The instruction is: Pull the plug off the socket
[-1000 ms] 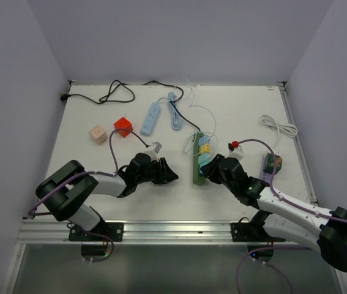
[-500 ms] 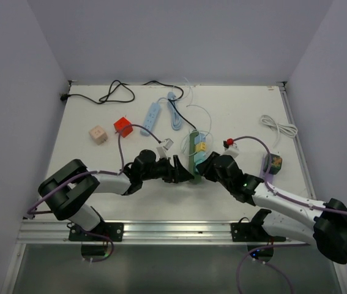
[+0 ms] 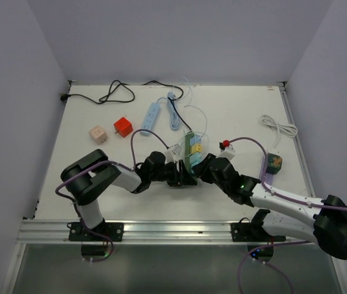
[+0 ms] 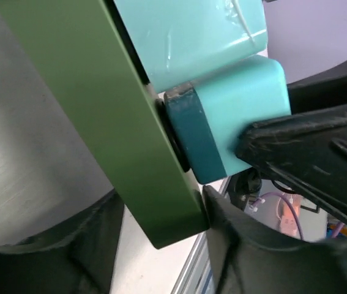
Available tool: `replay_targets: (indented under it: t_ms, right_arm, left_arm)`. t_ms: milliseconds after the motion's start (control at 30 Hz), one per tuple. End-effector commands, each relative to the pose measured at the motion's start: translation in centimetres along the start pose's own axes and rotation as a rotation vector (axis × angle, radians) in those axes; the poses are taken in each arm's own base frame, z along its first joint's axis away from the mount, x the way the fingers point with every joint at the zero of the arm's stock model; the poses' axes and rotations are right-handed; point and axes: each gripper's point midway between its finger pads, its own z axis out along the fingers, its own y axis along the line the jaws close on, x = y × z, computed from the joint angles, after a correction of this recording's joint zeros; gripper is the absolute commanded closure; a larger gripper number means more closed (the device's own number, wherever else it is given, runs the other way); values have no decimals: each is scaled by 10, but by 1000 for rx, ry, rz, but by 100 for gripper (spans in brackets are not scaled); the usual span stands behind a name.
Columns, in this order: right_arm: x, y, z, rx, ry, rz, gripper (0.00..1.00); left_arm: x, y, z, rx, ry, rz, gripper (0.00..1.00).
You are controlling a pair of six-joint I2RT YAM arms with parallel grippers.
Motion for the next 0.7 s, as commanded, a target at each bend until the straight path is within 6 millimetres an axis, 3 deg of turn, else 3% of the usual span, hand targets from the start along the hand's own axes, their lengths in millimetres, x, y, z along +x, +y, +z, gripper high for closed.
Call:
replay_targets:
  t_ms: [0, 33, 167, 200, 267, 533, 667]
  right_arm:
    - [-43, 62, -14, -198, -149, 132, 100]
    - [-39, 63, -14, -200, -145, 135, 100]
    - [-37, 66, -16, -198, -161, 129, 100]
    - [-36, 69, -18, -196, -173, 124, 100]
    - [-32, 69, -17, -173, -173, 103, 100]
    - [-25, 85, -17, -91, -170, 40, 100]
    - [-27, 83, -18, -68, -184, 31, 100]
  left_arm:
    - [-13, -17, 8, 66, -37, 32, 47]
    - [-13, -16, 9, 61, -37, 31, 58]
    - [-17, -8, 11, 20, -53, 38, 80]
    - [-16, -3, 11, -3, -49, 33, 90]
    - [-20, 4, 12, -48, -68, 43, 99]
    - [-32, 34, 7, -262, -102, 100, 100]
    - [-27, 44, 5, -307, -83, 99, 100]
